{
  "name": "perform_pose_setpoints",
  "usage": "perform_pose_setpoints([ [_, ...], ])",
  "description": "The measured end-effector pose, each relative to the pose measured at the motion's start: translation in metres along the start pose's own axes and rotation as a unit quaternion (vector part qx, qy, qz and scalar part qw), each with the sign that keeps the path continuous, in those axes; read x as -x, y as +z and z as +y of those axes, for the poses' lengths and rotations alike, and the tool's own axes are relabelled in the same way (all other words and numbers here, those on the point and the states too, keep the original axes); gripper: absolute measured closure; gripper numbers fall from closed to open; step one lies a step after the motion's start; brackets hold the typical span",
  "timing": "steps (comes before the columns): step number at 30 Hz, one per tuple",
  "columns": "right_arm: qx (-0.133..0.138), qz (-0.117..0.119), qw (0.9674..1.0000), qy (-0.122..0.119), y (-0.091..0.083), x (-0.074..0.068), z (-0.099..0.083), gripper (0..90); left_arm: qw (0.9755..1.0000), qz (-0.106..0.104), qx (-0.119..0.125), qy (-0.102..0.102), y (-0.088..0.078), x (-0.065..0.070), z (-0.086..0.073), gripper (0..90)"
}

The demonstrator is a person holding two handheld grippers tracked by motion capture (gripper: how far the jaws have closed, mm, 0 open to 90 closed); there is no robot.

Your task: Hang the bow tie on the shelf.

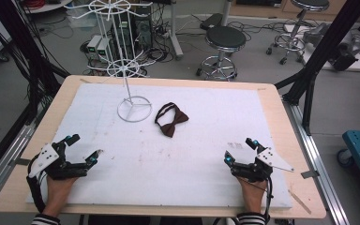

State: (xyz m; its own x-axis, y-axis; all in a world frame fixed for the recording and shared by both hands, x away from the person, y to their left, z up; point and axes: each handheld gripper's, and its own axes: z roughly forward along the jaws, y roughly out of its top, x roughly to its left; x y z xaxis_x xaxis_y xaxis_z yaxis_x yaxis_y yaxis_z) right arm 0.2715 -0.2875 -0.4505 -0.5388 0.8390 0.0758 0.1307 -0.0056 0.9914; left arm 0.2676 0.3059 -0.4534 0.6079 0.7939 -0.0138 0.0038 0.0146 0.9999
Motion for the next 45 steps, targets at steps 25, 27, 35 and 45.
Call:
perform_pose_setpoints([
  [25, -0.002, 0.019, 0.9997, 0.015, -0.001, 0.006, 0.011, 0.5, 1.0000, 0.000, 0.001, -0.001, 0.000, 0.000, 0.000, 1.7],
  [27, -0.006, 0.027, 0.9995, 0.015, 0.001, 0.008, 0.017, 0.6, 1.0000, 0.000, 0.001, -0.001, 0.000, 0.000, 0.000, 1.7],
  [35, -0.030, 0.063, 0.9975, 0.016, 0.020, 0.019, 0.051, 0.5, 1.0000, 0.000, 0.000, 0.000, 0.000, 0.000, 0.000, 1.7],
  [45, -0.104, 0.110, 0.9876, -0.041, 0.067, 0.019, 0.087, 0.5, 1.0000, 0.001, 0.000, -0.002, 0.000, 0.000, 0.000, 1.7],
])
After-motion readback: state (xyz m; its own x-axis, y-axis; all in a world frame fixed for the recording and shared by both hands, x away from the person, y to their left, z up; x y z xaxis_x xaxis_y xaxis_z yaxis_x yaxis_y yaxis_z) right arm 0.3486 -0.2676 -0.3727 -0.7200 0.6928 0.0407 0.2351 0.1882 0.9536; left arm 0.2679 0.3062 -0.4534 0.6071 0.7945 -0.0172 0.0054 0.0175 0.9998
